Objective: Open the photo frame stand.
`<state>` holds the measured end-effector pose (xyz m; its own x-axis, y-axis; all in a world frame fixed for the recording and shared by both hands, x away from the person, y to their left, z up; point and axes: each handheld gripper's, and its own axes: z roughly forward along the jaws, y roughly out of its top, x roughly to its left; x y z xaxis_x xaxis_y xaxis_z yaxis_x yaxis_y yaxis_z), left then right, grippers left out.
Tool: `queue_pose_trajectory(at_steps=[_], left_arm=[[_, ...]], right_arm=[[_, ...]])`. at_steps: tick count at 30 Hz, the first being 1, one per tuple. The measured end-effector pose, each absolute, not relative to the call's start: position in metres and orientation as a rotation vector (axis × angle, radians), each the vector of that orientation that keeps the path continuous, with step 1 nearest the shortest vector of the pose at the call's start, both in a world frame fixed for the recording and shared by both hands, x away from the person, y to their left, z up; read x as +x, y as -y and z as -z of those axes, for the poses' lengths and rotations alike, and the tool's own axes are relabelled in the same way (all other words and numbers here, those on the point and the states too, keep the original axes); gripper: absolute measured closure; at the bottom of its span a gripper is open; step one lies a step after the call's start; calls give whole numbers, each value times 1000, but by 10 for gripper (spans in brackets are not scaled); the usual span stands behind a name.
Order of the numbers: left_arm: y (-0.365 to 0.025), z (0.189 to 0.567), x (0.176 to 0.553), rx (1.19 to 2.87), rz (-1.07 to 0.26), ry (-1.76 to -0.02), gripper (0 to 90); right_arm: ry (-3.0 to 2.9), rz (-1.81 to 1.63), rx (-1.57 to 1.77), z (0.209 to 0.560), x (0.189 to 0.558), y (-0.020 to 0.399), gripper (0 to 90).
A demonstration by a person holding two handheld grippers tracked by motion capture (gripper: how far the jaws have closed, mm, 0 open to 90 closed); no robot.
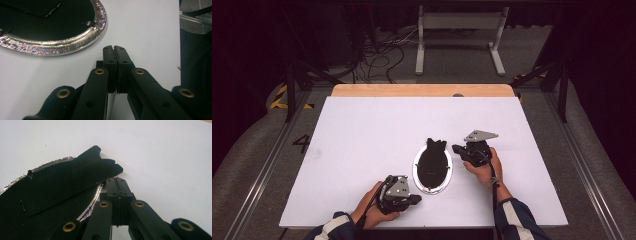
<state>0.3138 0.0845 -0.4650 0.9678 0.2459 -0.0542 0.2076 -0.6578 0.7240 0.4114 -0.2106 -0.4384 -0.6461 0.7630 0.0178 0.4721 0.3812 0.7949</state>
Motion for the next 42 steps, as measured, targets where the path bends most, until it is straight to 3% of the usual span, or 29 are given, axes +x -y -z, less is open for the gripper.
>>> queue_pose_trajectory(at_steps=[11, 22, 32, 42], left_arm=[[-66, 467, 312, 2284, -20, -294, 877], [-40, 466, 313, 2301, -77, -289, 871], [-36, 465, 316, 2307, -179, -331, 876], [-42, 464, 316, 2316, -156, -331, 900]], right_arm=[[-2288, -1156, 1112, 435, 438, 196, 900], [-2331, -1055, 1119, 447, 474, 160, 900], [-2401, -952, 1075, 452, 482, 152, 900], [-2459, -922, 1065, 448, 479, 162, 900]])
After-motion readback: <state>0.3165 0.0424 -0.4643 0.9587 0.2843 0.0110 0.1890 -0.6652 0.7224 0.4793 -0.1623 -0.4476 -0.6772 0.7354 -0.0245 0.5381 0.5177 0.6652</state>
